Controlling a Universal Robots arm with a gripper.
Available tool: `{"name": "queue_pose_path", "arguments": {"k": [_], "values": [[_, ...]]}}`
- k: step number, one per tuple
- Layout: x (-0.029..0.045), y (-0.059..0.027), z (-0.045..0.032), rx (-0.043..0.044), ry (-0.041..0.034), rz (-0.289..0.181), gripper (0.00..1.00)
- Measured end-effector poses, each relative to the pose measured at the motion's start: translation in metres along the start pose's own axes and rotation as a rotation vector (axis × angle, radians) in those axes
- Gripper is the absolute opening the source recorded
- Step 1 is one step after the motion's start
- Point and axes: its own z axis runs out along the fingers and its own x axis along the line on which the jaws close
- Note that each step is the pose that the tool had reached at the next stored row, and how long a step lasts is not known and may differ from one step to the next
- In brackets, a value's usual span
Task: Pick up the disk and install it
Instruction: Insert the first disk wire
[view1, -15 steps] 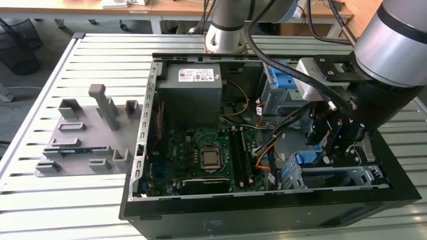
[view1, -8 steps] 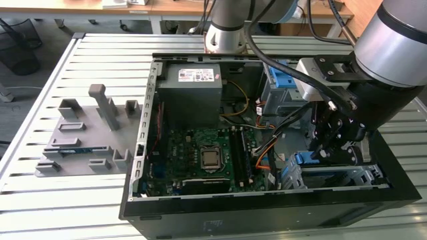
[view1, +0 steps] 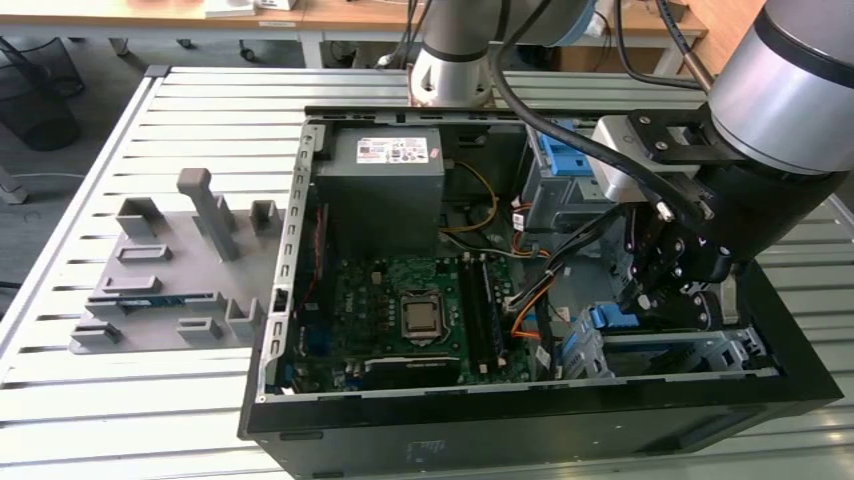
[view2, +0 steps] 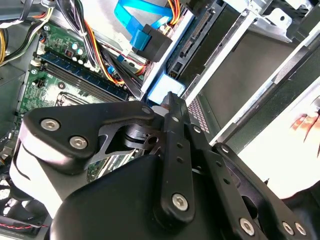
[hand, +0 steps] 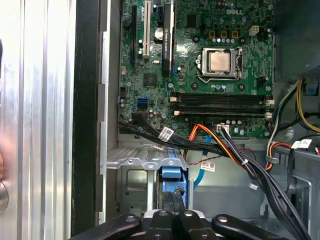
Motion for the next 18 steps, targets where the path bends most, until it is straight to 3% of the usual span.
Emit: {"name": "queue_pose_path", "arguments": {"k": [12, 18], "values": [[0.0000, -0.0014, 0.0000, 0.0000, 0.0001, 0.000, 0.11], [-0.0001, -0.0236, 0.0000, -0.0005, 0.0001, 0.000, 0.11]]}}
